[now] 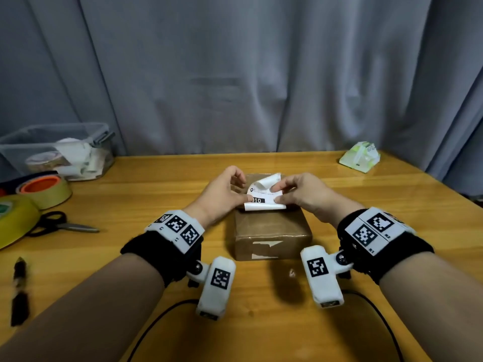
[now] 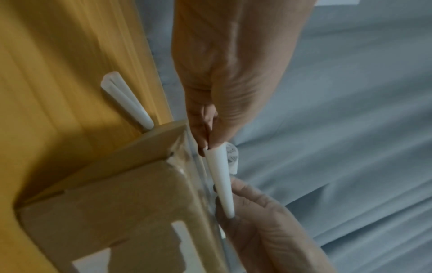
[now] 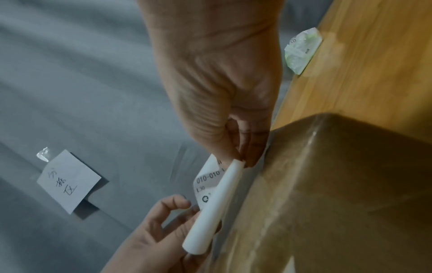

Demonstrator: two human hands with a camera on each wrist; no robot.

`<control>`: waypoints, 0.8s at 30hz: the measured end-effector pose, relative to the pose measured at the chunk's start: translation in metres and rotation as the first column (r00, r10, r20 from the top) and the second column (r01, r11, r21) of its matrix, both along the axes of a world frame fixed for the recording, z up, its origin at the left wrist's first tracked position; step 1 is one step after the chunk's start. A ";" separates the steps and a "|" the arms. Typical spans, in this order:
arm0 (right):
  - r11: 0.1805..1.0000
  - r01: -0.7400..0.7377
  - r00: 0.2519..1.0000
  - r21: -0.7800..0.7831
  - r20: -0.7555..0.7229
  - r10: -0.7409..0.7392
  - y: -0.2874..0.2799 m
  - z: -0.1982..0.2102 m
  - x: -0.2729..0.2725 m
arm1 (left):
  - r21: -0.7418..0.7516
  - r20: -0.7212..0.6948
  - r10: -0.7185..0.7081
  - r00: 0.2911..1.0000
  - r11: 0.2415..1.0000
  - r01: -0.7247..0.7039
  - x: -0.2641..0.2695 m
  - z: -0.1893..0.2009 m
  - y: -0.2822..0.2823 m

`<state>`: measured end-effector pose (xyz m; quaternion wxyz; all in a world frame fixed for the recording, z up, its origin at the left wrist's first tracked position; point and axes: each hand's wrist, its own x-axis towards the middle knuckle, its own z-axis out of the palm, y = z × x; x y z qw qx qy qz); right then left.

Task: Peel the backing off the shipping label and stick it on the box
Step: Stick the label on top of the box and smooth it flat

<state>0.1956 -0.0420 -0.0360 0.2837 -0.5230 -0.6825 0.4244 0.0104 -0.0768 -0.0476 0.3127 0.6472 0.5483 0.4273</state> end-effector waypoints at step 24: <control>0.999 -0.020 0.967 0.040 0.254 0.009 -0.001 0.010 -0.003 | -0.050 -0.389 0.176 0.904 0.976 -0.212 0.013 0.000 0.018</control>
